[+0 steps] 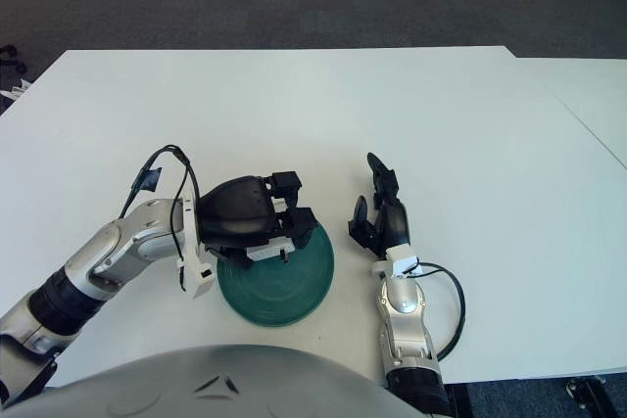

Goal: Put the charger into the plate.

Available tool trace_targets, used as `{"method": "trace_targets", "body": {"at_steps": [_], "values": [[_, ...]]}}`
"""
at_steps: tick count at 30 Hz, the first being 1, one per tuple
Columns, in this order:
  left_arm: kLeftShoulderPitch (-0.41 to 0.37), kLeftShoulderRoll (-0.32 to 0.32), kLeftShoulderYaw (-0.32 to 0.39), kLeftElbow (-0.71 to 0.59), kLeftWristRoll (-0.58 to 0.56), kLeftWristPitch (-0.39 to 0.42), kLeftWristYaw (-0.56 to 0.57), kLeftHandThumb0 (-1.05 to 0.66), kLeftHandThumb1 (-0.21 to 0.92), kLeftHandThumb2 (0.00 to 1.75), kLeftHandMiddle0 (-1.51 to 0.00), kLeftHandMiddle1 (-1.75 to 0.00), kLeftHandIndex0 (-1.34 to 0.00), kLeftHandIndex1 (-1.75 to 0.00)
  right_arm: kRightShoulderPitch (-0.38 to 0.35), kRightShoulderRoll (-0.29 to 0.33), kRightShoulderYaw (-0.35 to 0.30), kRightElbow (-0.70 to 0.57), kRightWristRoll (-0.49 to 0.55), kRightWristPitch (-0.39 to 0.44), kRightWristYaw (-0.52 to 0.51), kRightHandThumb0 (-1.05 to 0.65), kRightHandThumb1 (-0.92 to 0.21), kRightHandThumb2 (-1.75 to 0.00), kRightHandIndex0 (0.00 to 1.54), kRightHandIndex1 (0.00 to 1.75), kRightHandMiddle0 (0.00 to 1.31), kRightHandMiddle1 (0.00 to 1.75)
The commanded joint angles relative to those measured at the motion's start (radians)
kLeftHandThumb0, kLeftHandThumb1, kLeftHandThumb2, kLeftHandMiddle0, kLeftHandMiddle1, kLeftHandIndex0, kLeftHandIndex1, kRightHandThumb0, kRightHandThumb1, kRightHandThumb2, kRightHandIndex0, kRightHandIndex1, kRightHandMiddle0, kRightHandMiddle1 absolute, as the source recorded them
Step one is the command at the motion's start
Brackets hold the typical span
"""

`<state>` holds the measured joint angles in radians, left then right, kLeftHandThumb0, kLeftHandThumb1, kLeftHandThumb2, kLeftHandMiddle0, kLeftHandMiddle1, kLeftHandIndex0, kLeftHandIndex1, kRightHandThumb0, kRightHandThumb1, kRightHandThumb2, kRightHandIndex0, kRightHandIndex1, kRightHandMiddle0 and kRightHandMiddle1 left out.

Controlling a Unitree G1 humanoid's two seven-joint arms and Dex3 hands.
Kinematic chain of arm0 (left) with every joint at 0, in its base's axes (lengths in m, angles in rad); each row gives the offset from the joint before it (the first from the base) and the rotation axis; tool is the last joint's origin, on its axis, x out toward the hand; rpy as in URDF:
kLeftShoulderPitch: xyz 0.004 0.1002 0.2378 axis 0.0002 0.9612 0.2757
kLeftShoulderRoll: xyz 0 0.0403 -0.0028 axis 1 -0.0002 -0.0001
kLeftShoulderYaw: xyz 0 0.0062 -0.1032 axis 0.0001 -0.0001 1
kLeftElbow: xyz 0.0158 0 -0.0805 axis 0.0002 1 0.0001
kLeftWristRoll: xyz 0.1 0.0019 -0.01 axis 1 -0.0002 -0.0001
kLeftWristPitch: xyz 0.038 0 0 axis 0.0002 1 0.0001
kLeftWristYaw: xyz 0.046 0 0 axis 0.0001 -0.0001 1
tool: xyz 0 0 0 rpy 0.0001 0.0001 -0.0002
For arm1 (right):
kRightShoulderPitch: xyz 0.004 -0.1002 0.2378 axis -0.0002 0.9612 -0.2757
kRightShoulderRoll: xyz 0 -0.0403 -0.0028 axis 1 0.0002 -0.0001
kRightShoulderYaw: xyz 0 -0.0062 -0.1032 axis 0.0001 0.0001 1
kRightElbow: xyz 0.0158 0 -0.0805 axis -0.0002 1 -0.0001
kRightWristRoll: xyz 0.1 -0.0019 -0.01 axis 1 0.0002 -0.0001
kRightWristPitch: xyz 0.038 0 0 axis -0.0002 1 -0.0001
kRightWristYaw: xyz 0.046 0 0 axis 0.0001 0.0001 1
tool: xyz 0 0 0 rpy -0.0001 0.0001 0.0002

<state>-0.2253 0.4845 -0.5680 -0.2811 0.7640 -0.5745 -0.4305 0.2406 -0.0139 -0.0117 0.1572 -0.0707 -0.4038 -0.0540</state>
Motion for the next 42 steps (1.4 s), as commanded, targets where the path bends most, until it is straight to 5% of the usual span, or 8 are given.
{"method": "trace_targets", "body": {"at_steps": [1,10,31,40,42], "values": [[-0.015,0.003,-0.003,0.004,0.005,-0.023,-0.002,0.0,-0.04,1.71,-0.87,-1.72,-0.65,-1.75,0.057,0.022,0.017,0.095,-0.001,0.099,0.001,-0.92,-0.92,-0.98,0.06,0.0,0.0,0.41],[-0.017,-0.007,-0.011,0.028,-0.019,-0.072,-0.007,0.0,-0.06,1.74,-0.89,-1.73,-0.68,-1.75,0.051,0.022,0.015,0.103,0.009,0.093,0.005,-0.9,-0.92,-0.98,0.06,0.0,0.0,0.42],[-0.077,-0.05,-0.097,0.095,-0.04,-0.017,-0.196,0.0,-0.07,1.75,-0.9,-1.71,-0.69,-1.75,0.041,0.025,0.014,0.117,0.009,0.082,0.001,-0.89,-0.92,-0.98,0.07,0.0,0.0,0.44],[-0.068,-0.038,-0.118,0.082,-0.03,-0.03,-0.217,-0.01,-0.11,1.69,-0.9,-1.75,-0.87,-1.45,0.041,0.032,0.018,0.118,0.006,0.08,-0.006,-0.88,-0.92,-0.98,0.07,0.0,0.0,0.45],[-0.067,-0.036,-0.122,0.081,-0.027,-0.033,-0.219,-0.01,-0.01,1.64,-0.78,-1.75,-0.76,-1.62,0.042,0.033,0.019,0.117,0.005,0.08,-0.008,-0.88,-0.92,-0.99,0.07,0.01,0.0,0.45]]}}
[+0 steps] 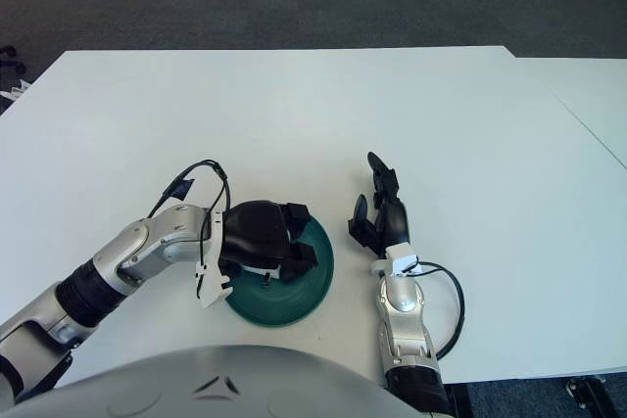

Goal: Put the charger into the plate.

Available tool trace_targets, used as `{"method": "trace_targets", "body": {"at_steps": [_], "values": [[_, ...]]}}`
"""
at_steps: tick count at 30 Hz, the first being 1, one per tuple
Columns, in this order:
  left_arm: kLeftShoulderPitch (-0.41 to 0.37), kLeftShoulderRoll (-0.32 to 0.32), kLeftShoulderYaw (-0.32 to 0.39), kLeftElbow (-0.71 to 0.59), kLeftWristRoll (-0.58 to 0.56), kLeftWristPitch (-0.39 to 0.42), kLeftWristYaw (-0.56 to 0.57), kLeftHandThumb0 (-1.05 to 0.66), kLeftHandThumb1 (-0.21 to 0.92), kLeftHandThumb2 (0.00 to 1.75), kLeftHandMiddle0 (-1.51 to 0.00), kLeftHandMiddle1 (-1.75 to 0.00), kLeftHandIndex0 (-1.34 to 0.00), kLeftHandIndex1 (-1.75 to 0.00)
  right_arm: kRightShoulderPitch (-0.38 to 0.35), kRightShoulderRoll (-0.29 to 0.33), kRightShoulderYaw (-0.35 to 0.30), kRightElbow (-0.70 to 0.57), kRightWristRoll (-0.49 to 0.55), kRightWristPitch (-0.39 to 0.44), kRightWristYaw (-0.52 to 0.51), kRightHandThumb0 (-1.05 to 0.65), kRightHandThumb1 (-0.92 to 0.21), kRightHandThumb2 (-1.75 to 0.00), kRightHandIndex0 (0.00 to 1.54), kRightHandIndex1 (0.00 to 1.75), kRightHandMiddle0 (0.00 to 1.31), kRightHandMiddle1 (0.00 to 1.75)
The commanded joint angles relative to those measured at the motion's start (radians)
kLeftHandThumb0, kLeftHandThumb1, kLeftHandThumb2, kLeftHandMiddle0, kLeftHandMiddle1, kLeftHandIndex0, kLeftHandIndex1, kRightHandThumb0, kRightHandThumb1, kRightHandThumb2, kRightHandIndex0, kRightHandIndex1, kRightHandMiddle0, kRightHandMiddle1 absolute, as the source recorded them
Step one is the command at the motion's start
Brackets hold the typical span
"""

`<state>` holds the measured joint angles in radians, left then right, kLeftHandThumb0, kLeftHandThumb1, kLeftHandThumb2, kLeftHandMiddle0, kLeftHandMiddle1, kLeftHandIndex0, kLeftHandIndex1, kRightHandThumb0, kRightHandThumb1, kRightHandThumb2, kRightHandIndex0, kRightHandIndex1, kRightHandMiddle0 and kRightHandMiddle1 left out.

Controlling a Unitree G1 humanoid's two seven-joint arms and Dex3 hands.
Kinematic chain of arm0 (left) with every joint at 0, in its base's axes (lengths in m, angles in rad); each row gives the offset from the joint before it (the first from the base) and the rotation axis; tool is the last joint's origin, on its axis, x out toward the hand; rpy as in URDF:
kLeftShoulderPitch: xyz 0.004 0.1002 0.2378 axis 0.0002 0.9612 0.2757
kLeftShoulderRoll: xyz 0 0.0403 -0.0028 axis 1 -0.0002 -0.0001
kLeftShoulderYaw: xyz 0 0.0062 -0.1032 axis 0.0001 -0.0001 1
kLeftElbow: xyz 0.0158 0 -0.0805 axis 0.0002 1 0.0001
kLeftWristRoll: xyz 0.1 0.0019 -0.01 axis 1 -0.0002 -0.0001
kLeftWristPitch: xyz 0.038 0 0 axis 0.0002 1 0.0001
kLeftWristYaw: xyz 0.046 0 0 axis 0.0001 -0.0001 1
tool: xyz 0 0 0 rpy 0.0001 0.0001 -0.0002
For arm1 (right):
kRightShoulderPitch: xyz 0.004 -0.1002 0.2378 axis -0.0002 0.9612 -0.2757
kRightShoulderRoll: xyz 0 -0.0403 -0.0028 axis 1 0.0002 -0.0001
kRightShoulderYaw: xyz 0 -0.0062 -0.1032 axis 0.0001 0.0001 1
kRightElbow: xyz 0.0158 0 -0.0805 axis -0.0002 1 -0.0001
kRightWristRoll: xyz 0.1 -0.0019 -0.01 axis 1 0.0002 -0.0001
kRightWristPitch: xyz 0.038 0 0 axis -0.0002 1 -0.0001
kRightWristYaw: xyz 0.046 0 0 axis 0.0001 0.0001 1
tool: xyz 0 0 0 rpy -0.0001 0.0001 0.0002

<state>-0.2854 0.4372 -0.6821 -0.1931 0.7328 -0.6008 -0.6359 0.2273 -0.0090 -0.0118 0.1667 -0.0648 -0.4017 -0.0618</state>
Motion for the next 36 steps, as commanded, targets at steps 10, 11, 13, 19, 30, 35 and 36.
{"method": "trace_targets", "body": {"at_steps": [10,11,13,19,30,35,36], "values": [[-0.011,0.008,-0.024,0.025,0.001,-0.004,-0.022,-0.01,0.16,1.49,-0.62,-1.74,-0.62,-1.72,0.061,0.03,0.021,0.101,0.005,0.074,0.004,-0.88,-0.92,-0.99,0.08,0.01,0.0,0.46],[-0.004,0.005,-0.02,0.028,-0.004,0.0,-0.015,-0.01,0.16,1.48,-0.62,-1.74,-0.61,-1.72,0.061,0.031,0.021,0.101,0.007,0.073,0.004,-0.88,-0.92,-0.99,0.09,0.01,0.0,0.46],[0.012,-0.003,-0.011,0.032,-0.02,0.012,-0.002,-0.01,0.24,1.4,-0.56,-1.74,-0.56,-1.72,0.061,0.032,0.02,0.102,0.009,0.07,0.004,-0.87,-0.92,-0.99,0.09,0.01,0.0,0.47],[0.046,-0.021,0.011,0.031,-0.071,0.036,0.024,-0.35,0.73,0.66,-0.97,-1.75,-0.31,-1.63,0.058,0.034,0.021,0.106,0.005,0.07,-0.002,-0.86,-0.92,-0.99,0.09,0.0,0.0,0.47],[0.022,0.0,0.023,-0.035,-0.091,0.101,-0.064,-1.01,0.92,0.78,-0.28,-0.93,0.0,-0.72,0.056,0.039,0.022,0.119,-0.002,0.052,-0.016,-0.85,-0.92,-0.99,0.11,0.01,0.0,0.45],[0.013,0.006,0.032,-0.042,-0.117,0.108,-0.075,-1.04,0.92,0.9,-0.3,-0.47,0.0,-0.52,0.043,0.037,0.02,0.141,-0.008,0.039,-0.026,-0.84,-0.92,-0.99,0.12,0.02,0.0,0.46],[0.013,0.004,0.037,-0.04,-0.131,0.111,-0.073,-1.04,0.92,0.91,-0.3,-0.4,0.0,-0.49,0.023,0.035,0.016,0.163,-0.005,0.041,-0.026,-0.84,-0.92,-0.99,0.13,0.02,0.0,0.46]]}}
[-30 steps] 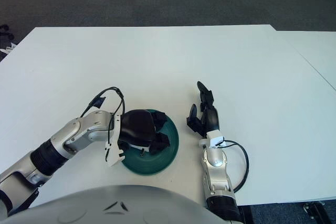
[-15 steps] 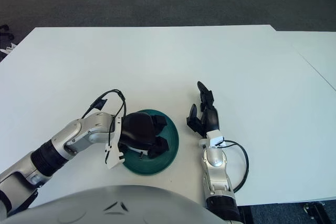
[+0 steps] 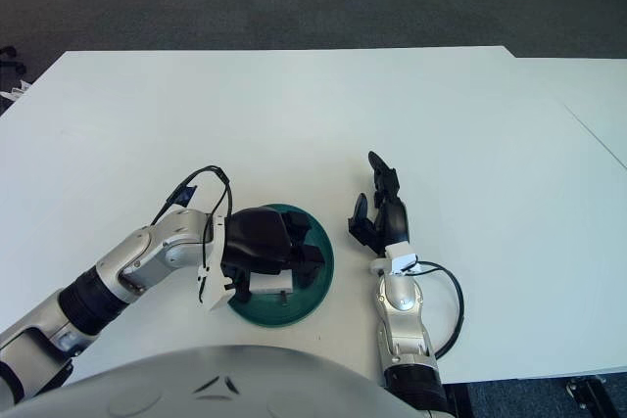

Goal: Put the charger into the plate.

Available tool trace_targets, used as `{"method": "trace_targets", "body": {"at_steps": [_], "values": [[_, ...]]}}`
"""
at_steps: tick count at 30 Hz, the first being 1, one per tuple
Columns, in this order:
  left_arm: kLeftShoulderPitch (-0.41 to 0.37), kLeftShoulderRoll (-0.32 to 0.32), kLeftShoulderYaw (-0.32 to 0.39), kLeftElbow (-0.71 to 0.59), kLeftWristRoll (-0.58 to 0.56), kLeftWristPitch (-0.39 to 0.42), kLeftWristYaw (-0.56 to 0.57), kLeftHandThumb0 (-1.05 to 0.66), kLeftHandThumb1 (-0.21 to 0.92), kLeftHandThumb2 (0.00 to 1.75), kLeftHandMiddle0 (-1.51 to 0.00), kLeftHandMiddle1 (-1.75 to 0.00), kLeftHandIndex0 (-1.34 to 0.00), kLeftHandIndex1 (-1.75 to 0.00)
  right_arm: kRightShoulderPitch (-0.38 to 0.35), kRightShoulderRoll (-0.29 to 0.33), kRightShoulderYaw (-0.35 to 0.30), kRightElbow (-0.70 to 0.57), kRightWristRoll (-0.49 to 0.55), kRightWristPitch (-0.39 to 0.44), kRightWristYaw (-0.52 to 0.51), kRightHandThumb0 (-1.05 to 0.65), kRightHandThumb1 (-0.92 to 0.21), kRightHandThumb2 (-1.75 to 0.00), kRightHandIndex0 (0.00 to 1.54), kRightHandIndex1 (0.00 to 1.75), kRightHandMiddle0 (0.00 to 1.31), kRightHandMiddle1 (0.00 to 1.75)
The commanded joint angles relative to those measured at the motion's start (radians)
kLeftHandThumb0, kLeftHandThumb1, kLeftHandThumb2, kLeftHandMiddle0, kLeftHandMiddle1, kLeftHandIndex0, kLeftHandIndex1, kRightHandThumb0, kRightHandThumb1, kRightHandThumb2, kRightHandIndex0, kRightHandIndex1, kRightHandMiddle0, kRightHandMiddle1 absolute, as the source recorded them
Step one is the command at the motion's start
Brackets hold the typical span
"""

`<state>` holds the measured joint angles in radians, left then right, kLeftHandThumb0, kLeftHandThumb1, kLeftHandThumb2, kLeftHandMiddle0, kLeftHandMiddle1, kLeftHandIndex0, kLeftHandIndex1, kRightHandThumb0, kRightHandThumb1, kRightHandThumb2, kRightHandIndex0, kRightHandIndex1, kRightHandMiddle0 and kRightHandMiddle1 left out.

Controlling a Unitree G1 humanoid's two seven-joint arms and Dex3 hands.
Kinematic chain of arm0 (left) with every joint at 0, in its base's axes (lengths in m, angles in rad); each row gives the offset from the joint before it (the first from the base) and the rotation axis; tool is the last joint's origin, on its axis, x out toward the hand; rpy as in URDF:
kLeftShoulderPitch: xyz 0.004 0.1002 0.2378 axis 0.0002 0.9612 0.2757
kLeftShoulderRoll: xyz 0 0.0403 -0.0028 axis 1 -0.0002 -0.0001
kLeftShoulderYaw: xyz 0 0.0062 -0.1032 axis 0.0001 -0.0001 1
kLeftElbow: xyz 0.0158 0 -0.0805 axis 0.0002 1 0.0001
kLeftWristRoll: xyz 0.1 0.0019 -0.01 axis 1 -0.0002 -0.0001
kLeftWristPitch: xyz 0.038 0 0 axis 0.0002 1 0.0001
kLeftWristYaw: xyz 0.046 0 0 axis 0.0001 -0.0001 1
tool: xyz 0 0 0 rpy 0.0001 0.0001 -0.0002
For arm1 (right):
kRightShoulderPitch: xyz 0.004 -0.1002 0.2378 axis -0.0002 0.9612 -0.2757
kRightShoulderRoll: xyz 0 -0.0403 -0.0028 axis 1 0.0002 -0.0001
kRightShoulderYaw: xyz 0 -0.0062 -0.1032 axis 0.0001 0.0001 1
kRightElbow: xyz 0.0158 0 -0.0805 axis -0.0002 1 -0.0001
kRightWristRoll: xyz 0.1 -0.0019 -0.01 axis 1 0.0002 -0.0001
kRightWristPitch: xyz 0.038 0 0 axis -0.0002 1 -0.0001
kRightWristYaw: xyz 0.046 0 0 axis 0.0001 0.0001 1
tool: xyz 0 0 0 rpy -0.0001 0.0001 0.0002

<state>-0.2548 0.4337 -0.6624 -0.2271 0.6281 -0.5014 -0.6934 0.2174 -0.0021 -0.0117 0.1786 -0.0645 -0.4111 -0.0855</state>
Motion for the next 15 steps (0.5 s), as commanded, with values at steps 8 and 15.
{"method": "trace_targets", "body": {"at_steps": [8,15], "values": [[-0.011,0.0,0.09,0.025,-0.154,-0.003,0.035,-1.05,0.92,0.91,-0.28,-0.14,0.0,-0.49,-0.001,0.026,0.013,0.185,-0.013,0.054,-0.015,-0.84,-0.92,-0.98,0.14,0.02,0.0,0.44],[0.002,0.021,0.145,0.012,-0.254,0.004,0.018,-1.05,0.92,0.84,-0.12,-0.02,0.0,-0.34,-0.005,0.037,0.012,0.172,0.039,0.072,0.024,-0.77,-0.92,-0.94,0.2,0.04,0.0,0.43]]}}
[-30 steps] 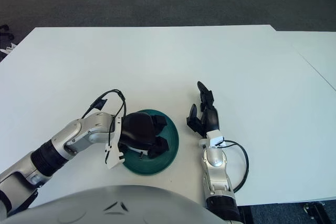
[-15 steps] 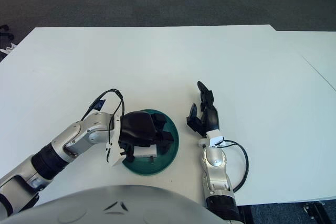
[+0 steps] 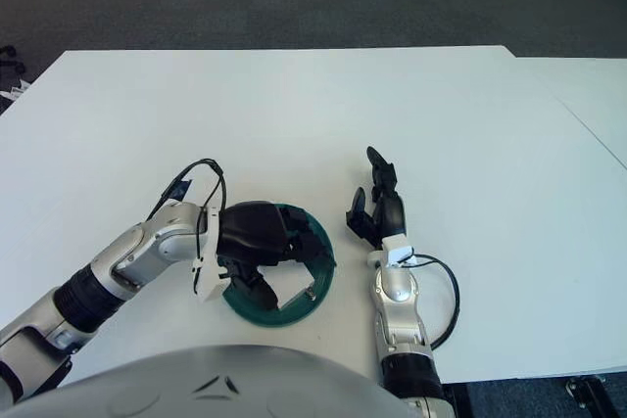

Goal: Put the charger into the plate.

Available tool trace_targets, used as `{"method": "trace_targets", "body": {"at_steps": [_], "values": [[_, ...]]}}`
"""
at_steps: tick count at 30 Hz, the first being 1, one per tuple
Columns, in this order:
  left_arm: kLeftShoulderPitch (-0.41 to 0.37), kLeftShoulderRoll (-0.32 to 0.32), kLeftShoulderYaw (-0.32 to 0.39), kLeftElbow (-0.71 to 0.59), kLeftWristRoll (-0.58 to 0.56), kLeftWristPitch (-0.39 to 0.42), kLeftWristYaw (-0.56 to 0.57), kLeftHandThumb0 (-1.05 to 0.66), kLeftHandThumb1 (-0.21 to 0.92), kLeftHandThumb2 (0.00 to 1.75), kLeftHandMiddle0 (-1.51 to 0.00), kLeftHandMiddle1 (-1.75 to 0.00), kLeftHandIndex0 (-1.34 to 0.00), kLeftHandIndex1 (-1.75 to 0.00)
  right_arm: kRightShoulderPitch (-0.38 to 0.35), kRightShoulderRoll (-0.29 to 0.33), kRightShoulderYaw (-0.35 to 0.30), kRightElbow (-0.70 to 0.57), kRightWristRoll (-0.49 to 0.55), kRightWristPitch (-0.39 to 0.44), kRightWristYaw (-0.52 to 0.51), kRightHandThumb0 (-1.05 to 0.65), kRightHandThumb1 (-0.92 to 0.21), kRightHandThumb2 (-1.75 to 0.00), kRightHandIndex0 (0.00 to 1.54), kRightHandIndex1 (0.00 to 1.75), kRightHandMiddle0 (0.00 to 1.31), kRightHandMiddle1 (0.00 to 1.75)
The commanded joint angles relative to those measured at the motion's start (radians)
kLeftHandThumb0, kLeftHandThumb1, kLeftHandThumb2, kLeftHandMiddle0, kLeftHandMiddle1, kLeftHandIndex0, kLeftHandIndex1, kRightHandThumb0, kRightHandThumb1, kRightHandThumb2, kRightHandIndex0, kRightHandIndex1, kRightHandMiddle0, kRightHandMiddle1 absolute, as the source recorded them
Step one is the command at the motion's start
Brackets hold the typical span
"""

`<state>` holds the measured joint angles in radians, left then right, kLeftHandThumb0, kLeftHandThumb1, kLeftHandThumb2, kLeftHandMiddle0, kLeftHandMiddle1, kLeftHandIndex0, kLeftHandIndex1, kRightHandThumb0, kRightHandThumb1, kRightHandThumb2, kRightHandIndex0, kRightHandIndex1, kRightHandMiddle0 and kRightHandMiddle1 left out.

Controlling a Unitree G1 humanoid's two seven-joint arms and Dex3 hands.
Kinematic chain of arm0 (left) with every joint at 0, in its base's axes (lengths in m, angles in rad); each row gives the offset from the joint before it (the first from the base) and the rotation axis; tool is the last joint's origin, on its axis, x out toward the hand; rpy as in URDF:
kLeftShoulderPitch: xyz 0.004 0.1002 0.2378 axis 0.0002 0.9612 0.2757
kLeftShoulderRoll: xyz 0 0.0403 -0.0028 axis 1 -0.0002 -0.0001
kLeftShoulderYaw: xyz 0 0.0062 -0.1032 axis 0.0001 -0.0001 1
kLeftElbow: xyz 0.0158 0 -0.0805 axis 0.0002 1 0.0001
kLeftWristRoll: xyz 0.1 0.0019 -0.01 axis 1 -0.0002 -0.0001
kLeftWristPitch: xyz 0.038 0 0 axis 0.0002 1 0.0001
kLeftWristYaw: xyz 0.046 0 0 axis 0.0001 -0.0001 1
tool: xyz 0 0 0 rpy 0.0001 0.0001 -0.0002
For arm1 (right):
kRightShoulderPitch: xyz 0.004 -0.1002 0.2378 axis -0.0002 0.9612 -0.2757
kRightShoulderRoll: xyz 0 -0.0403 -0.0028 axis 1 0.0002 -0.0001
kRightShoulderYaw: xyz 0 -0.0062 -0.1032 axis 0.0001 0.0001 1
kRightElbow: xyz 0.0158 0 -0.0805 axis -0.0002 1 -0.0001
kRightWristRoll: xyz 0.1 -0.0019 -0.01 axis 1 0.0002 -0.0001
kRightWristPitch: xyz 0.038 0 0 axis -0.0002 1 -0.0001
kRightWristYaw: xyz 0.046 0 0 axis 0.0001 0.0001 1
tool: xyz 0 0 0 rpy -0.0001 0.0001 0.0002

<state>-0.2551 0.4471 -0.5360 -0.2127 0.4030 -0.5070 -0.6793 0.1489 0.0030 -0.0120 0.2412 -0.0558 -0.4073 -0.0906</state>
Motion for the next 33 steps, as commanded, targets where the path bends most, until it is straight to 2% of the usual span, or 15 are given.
{"method": "trace_targets", "body": {"at_steps": [1,3,6,9,12,13,17,18,20,21,22,23,25,30,33], "values": [[0.007,0.01,0.024,-0.011,-0.039,0.017,0.001,-1.05,0.92,0.83,-0.11,-0.02,0.0,-0.32,0.068,0.035,0.01,0.105,0.055,0.068,0.049,-0.77,-0.92,-0.94,0.21,0.04,0.0,0.43],[0.004,0.024,0.048,-0.028,-0.077,0.044,-0.019,-1.05,0.92,0.77,-0.04,-0.01,0.0,-0.17,0.082,0.04,0.006,0.094,0.094,0.056,0.082,-0.75,-0.92,-0.93,0.22,0.04,0.0,0.43],[-0.01,0.047,0.078,-0.034,-0.116,0.078,-0.04,-1.05,0.92,0.71,-0.01,0.0,0.0,-0.07,0.093,0.036,0.006,0.095,0.095,0.028,0.092,-0.75,-0.92,-0.93,0.22,0.03,0.0,0.43],[-0.015,0.076,0.13,0.01,-0.12,0.113,-0.031,-1.05,0.92,0.65,0.0,0.0,0.0,-0.02,0.099,0.026,0.014,0.106,0.049,-0.005,0.067,-0.77,-0.92,-0.93,0.19,0.02,0.0,0.42],[0.01,0.073,0.177,0.092,-0.127,0.132,0.017,-1.05,0.92,0.58,0.0,0.0,0.0,-0.01,0.108,0.021,0.018,0.099,0.024,-0.003,0.052,-0.8,-0.92,-0.95,0.15,0.01,0.0,0.41],[0.053,0.063,0.209,0.117,-0.162,0.145,0.042,-1.05,0.92,0.57,0.0,0.0,0.0,0.0,0.113,0.021,0.02,0.092,0.02,0.004,0.048,-0.81,-0.92,-0.95,0.14,0.0,0.0,0.41],[0.199,-0.012,0.298,0.181,-0.303,0.169,0.129,-1.05,0.92,0.52,0.0,0.0,0.0,0.0,0.126,0.02,0.022,0.069,0.011,0.025,0.037,-0.85,-0.92,-0.96,0.1,0.0,0.0,0.42],[0.245,-0.097,0.326,0.206,-0.376,0.189,0.189,-1.05,0.92,0.51,0.0,0.0,0.0,0.0,0.129,0.02,0.022,0.061,0.007,0.034,0.033,-0.85,-0.92,-0.96,0.09,0.0,0.0,0.42],[0.317,-0.224,0.375,0.223,-0.496,0.24,0.28,-1.05,0.92,0.6,-0.02,-0.01,-0.05,-0.03,0.135,0.02,0.023,0.05,0.003,0.046,0.027,-0.86,-0.92,-0.96,0.08,0.0,0.0,0.43],[0.344,-0.263,0.392,0.218,-0.539,0.265,0.31,-1.05,0.92,0.65,-0.07,-0.01,-0.05,-0.19,0.139,0.019,0.023,0.045,0.002,0.049,0.026,-0.86,-0.92,-0.97,0.08,0.0,0.0,0.44],[0.383,-0.32,0.419,0.198,-0.603,0.315,0.361,-1.05,0.92,0.67,-0.09,-0.01,-0.04,-0.27,0.142,0.018,0.023,0.041,0.001,0.052,0.026,-0.86,-0.92,-0.97,0.08,0.0,0.0,0.44],[0.41,-0.361,0.437,0.184,-0.646,0.351,0.398,-1.05,0.92,0.71,-0.16,-0.02,-0.03,-0.46,0.145,0.018,0.024,0.038,0.0,0.054,0.025,-0.86,-0.92,-0.97,0.07,0.0,0.0,0.44],[0.466,-0.435,0.457,0.119,-0.718,0.429,0.479,-1.05,0.92,0.76,-0.24,-0.03,-0.01,-0.68,0.149,0.016,0.024,0.033,0.0,0.056,0.026,-0.86,-0.92,-0.97,0.07,0.0,0.0,0.45],[0.533,-0.511,0.467,-0.003,-0.777,0.54,0.581,-1.05,0.92,0.84,-0.29,-0.03,0.0,-0.81,0.157,0.011,0.022,0.027,0.011,0.06,0.035,-0.87,-0.92,-0.97,0.07,0.0,0.0,0.45],[0.565,-0.519,0.484,-0.049,-0.793,0.597,0.604,-1.05,0.92,0.89,-0.21,-0.01,0.0,-0.73,0.16,0.008,0.019,0.025,0.018,0.062,0.042,-0.88,-0.92,-0.98,0.07,0.0,0.0,0.46]]}}
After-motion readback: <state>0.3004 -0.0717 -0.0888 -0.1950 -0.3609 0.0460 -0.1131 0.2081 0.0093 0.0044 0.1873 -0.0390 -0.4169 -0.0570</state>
